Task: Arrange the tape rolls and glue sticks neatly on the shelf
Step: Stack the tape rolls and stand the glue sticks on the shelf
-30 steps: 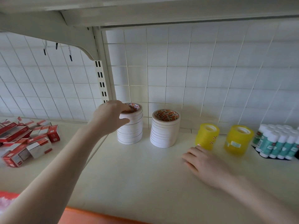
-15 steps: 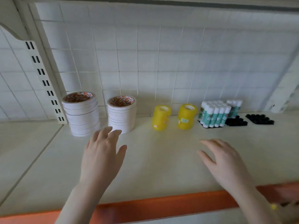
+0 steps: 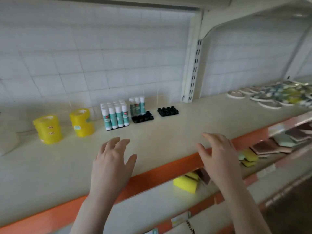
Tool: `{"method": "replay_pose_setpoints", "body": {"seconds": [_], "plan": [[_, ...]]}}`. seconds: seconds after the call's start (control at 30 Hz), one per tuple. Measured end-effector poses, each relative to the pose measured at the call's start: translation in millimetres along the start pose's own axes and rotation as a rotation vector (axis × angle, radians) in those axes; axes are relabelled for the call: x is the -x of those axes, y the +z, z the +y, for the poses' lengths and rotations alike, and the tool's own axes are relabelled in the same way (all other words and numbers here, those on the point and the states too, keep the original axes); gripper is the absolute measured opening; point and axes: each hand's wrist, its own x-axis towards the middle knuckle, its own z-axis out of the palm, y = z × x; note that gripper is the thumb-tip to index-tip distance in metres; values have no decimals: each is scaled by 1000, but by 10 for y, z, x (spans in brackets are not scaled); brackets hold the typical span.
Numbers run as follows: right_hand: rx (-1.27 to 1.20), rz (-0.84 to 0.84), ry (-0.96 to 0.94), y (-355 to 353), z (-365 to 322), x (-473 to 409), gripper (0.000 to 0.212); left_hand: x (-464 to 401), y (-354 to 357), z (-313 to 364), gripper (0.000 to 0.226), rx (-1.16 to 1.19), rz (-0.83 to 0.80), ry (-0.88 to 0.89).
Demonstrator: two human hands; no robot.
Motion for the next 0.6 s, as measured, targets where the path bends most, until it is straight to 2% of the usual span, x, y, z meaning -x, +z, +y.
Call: {"method": "replay_pose_setpoints", "body": {"seconds": [0.2,0.33,0.47,0.6], "plan": [[60,-108,147,-557,1366,-284,42,-224,778,1434,46,102,-52,94],[40,-108,243,-896,2066,-468,42,-428,1190,2241,46,150,-93,175],[35,-21,319,-951,2659,-702,39,-711,1600,2809,46,155,-118,237],[27,-11,338,-852,3162,-1037,37,-1058,2051,3204,45,182,-121,267]]}}
